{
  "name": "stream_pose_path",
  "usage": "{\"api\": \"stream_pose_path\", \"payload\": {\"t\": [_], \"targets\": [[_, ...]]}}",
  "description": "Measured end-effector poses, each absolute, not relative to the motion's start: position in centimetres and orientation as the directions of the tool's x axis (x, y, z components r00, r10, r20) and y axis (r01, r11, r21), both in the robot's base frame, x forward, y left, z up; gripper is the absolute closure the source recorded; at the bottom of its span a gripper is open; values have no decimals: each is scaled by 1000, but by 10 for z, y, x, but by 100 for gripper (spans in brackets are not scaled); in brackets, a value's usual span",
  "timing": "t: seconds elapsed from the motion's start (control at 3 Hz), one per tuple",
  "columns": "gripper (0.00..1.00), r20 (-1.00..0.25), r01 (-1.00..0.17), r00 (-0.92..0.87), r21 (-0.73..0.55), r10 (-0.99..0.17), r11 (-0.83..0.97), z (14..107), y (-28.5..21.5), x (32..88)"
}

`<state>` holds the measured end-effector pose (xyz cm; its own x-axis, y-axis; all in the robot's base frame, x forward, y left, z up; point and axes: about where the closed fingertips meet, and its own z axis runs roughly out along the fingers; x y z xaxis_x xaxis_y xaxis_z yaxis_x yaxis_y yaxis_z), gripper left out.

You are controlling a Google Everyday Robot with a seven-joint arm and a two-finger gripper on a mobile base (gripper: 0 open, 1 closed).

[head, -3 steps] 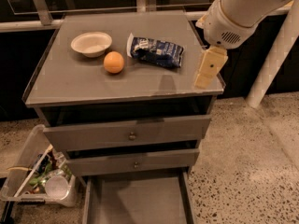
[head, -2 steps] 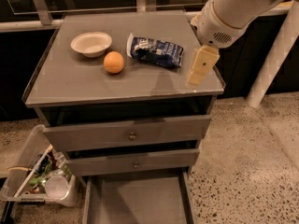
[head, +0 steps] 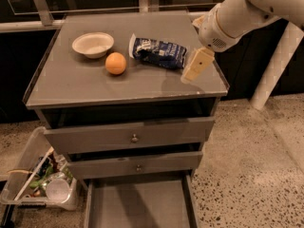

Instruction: Place blue chip bag into bottom drawer

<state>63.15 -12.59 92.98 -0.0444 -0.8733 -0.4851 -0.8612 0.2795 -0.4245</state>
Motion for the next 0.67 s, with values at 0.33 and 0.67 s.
{"api": "stream_pose_path", "payload": {"t": [0.33, 0.67], "targets": [[0, -543, -859, -67, -395, -837, 325, 910, -131, 657], [0, -589, -859, -83, -367, -804, 358, 893, -134, 676]]}}
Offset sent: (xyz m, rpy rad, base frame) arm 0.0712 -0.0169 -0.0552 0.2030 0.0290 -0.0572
